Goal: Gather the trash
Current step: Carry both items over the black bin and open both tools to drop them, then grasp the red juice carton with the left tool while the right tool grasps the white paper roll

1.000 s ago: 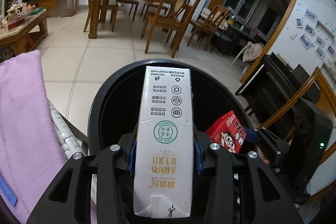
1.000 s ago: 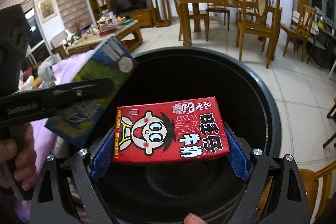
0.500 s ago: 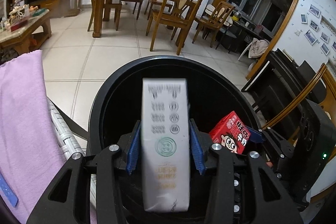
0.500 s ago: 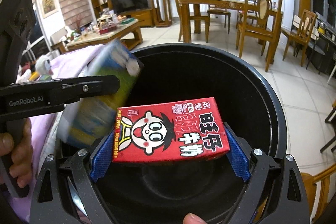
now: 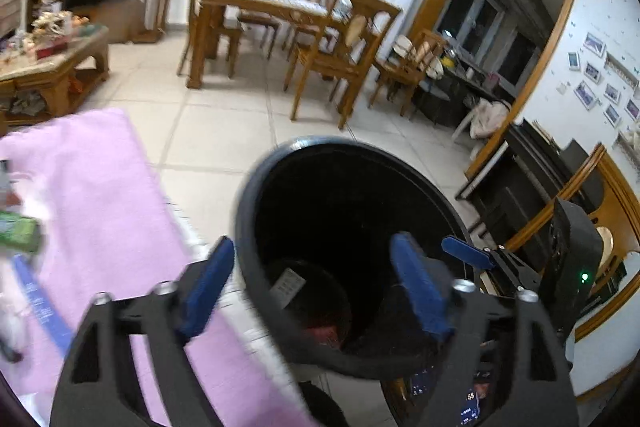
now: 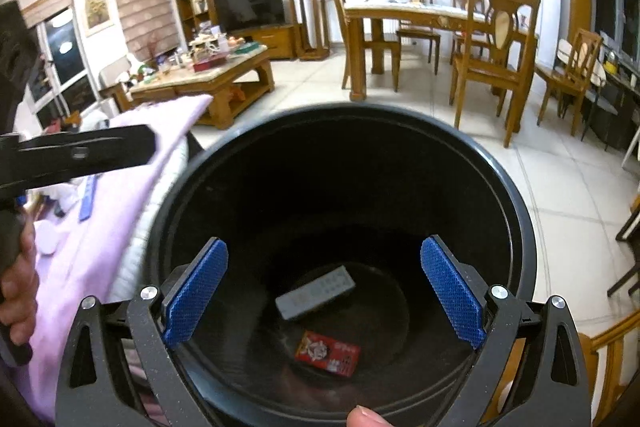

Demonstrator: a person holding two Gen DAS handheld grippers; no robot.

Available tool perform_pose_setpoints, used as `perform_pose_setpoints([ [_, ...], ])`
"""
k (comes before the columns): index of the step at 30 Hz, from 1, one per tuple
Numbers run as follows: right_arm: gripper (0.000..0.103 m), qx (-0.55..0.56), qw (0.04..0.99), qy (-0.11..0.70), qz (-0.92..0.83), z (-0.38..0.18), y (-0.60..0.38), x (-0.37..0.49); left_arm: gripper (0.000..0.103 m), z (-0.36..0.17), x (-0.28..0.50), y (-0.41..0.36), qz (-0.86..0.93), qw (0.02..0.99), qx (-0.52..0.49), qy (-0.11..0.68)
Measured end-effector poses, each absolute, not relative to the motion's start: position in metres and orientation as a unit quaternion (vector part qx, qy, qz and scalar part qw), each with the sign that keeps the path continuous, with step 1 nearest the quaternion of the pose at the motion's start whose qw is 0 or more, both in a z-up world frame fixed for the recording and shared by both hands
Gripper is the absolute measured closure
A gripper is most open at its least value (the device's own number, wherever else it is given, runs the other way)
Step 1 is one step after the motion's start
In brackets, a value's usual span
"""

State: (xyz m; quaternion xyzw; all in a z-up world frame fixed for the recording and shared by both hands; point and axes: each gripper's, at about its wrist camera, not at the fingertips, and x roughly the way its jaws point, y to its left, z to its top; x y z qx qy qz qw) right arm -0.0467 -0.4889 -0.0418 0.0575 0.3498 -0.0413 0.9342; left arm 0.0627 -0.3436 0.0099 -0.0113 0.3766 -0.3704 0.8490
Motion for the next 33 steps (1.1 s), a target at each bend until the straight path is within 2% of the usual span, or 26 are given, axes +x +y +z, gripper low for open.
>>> perform_pose_setpoints([
  [7,0.007,0.034,0.94,0.339,0.002,-0.009,-0.433,-0.036,0.02,0.034,0.056,-0.26,-0.33,0.875,-0.037,0.351],
  [15,0.007,0.022,0.932,0.345,0.104,0.02,-0.332,-0.008,0.02,0.043,0.056,-0.103,-0.213,0.915,-0.097,0.328],
  [20,0.007,0.002,0.914,0.369,0.166,0.011,-0.253,0.0,0.02,0.025,0.062,-0.019,-0.122,0.925,-0.108,0.344],
  [25,0.007,-0.025,0.893,0.405,0.194,-0.007,-0.192,0.01,0.022,-0.002,0.078,0.007,-0.099,0.91,-0.101,0.39],
  [26,0.007,-0.03,0.89,0.413,0.192,-0.011,-0.184,0.012,0.027,-0.007,0.083,0.005,-0.101,0.906,-0.091,0.401],
  [29,0.007,-0.037,0.885,0.429,0.176,-0.025,-0.167,0.017,0.032,-0.012,0.087,0.005,-0.1,0.908,-0.076,0.4],
  [32,0.019,-0.035,0.881,0.442,0.166,-0.035,-0.159,0.019,0.04,-0.016,0.086,0.009,-0.095,0.908,-0.06,0.403],
  [33,0.024,-0.036,0.88,0.445,0.162,-0.04,-0.158,0.02,0.046,-0.019,0.086,0.01,-0.099,0.905,-0.06,0.409],
])
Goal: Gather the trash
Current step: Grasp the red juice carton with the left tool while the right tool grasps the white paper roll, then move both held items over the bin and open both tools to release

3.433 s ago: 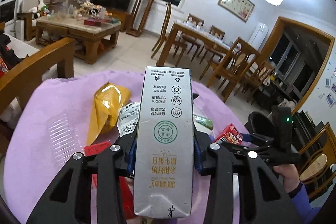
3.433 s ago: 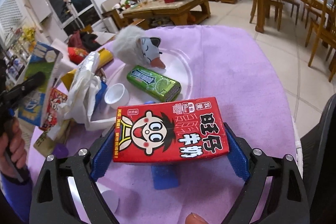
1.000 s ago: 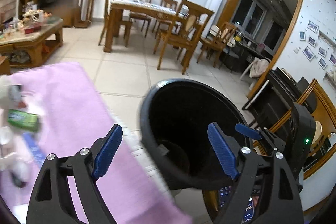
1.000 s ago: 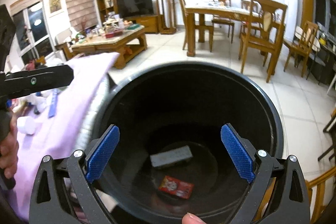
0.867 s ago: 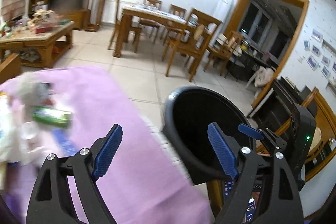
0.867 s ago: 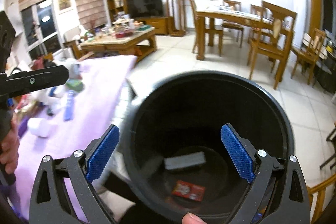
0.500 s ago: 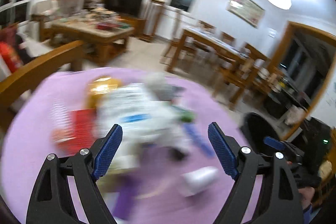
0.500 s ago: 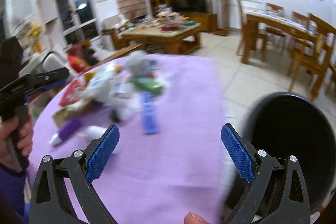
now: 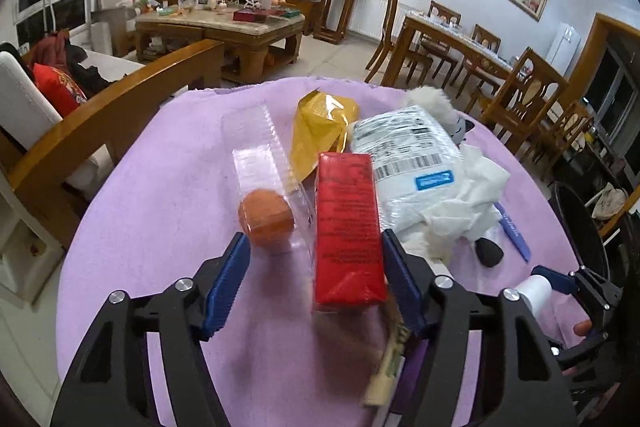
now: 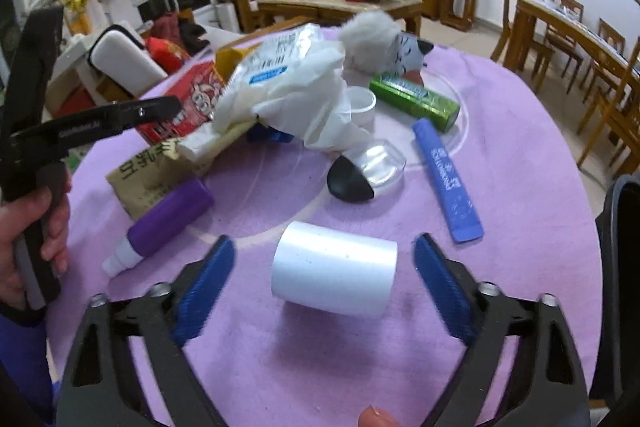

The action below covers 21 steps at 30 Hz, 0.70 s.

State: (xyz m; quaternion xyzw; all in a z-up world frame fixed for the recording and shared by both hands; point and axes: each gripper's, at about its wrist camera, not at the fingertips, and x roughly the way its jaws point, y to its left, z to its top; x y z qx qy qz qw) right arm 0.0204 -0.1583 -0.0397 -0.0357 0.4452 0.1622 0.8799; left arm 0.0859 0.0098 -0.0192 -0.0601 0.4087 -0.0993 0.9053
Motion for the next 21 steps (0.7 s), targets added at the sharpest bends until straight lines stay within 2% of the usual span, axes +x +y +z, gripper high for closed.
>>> perform_pose_setpoints([
  [1,0.027,-0.036,0.879,0.447,0.16,-0.043,-0.157,0.021,0.056,-0.023,0.085,0.009,-0.103,0.902,-0.058,0.415],
  [3,0.038,-0.036,0.876,0.454,0.156,-0.048,-0.155,0.023,0.058,-0.031,0.088,0.007,-0.105,0.9,-0.047,0.422],
  [5,0.046,-0.028,0.875,0.456,0.16,-0.05,-0.156,0.027,0.07,-0.037,0.089,0.006,-0.109,0.898,-0.05,0.423],
  [8,0.052,-0.017,0.878,0.449,0.162,-0.047,-0.16,0.027,0.071,-0.034,0.086,0.015,-0.107,0.903,-0.077,0.409],
  [21,0.052,0.017,0.889,0.417,0.191,-0.031,-0.174,0.013,0.071,0.011,0.055,0.013,-0.142,0.923,-0.099,0.342],
])
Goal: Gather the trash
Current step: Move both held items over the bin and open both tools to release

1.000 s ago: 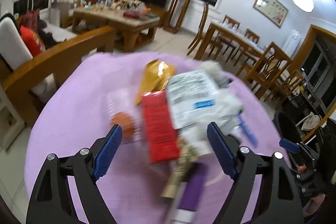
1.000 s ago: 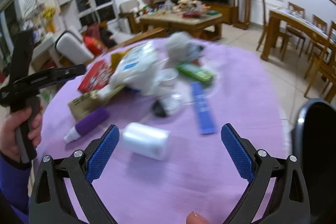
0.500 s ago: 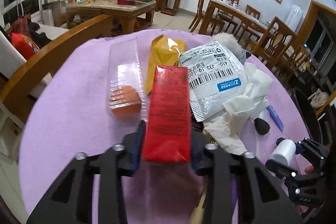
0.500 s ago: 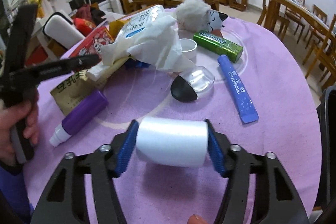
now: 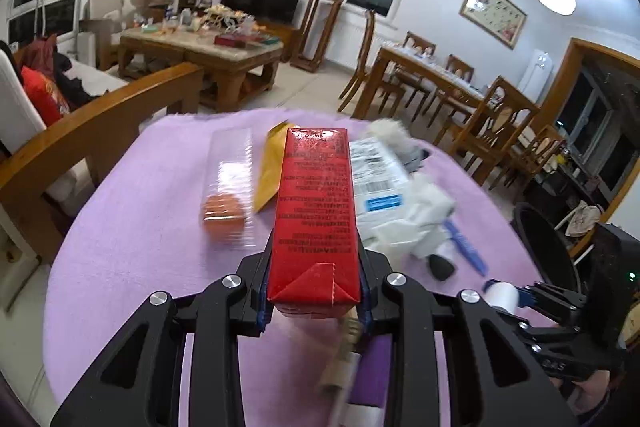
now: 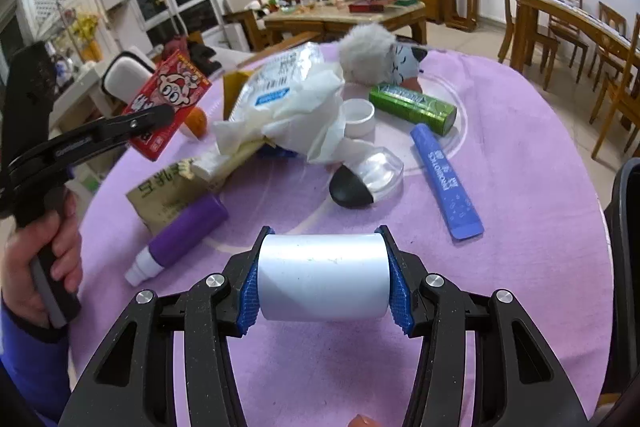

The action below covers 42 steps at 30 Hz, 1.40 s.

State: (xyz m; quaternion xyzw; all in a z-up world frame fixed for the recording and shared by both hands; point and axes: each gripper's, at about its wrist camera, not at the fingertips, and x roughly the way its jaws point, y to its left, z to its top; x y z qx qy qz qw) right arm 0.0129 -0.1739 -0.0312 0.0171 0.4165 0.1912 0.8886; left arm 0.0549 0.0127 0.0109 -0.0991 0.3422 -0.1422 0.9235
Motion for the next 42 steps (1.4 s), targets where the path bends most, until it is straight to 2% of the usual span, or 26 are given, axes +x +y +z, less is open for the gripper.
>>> perform_pose_setpoints([
  [9,0.052,0.065,0.914,0.358,0.178,0.012,-0.233,0.001,0.071,0.041,0.04,-0.034,-0.199,0.923,-0.088,0.317],
  [19,0.052,0.116,0.942,0.3,0.092,0.044,-0.366,-0.033,0.071,0.052,0.046,-0.166,-0.3,0.9,-0.05,0.311],
  [30,0.052,0.203,0.936,0.288,0.018,0.016,-0.497,-0.069,0.071,0.014,0.05,-0.31,-0.397,0.843,-0.012,0.362],
  [42,0.051,0.248,0.923,0.293,0.006,-0.024,-0.547,-0.072,0.071,-0.02,0.056,-0.364,-0.399,0.828,0.022,0.393],
])
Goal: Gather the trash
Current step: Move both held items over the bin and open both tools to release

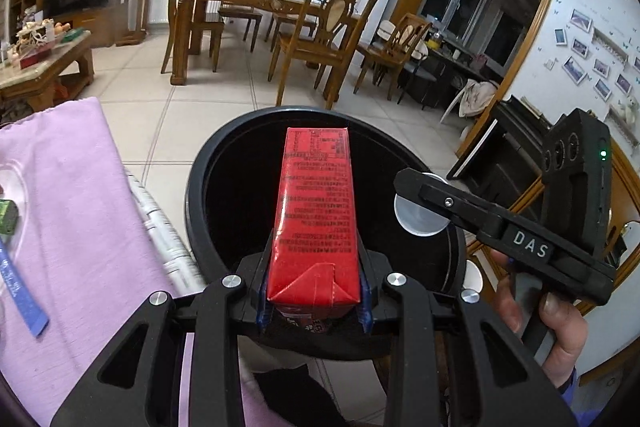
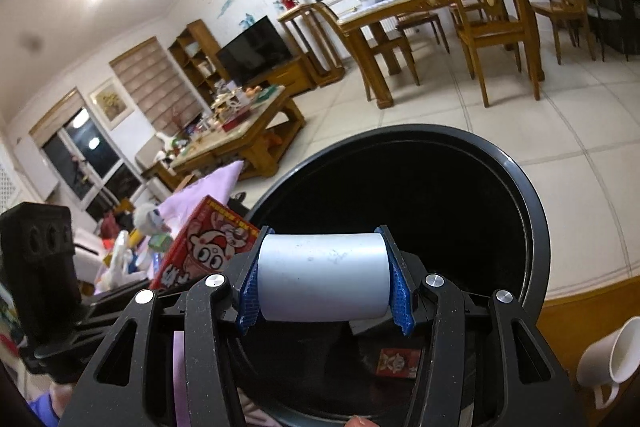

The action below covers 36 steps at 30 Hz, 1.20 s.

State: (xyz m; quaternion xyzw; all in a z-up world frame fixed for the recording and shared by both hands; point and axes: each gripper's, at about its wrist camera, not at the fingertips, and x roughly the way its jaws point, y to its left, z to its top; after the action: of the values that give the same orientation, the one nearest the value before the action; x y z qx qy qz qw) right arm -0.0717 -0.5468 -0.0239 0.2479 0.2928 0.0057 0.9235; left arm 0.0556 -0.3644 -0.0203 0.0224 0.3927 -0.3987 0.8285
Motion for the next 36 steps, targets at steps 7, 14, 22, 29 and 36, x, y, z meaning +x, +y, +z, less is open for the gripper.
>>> perform_pose_setpoints([
  [7,0.051,0.254,0.92,0.298,0.003,-0.036,-0.551,-0.069,0.071,-0.027,0.055,-0.372,-0.391,0.827,0.027,0.402],
  [14,0.051,0.254,0.918,0.303,0.001,-0.036,-0.546,-0.062,0.071,-0.029,0.055,-0.376,-0.386,0.825,0.028,0.411],
  [22,0.034,0.257,0.918,0.302,-0.005,-0.035,-0.545,-0.059,0.069,-0.025,0.051,-0.374,-0.385,0.823,0.028,0.416],
  [29,0.034,0.241,0.923,0.301,-0.015,-0.027,-0.535,-0.061,0.052,-0.013,0.044,-0.362,-0.387,0.829,0.014,0.404],
  [36,0.034,0.217,0.928,0.303,-0.007,-0.014,-0.513,-0.058,0.052,0.006,0.038,-0.333,-0.383,0.839,-0.004,0.387],
])
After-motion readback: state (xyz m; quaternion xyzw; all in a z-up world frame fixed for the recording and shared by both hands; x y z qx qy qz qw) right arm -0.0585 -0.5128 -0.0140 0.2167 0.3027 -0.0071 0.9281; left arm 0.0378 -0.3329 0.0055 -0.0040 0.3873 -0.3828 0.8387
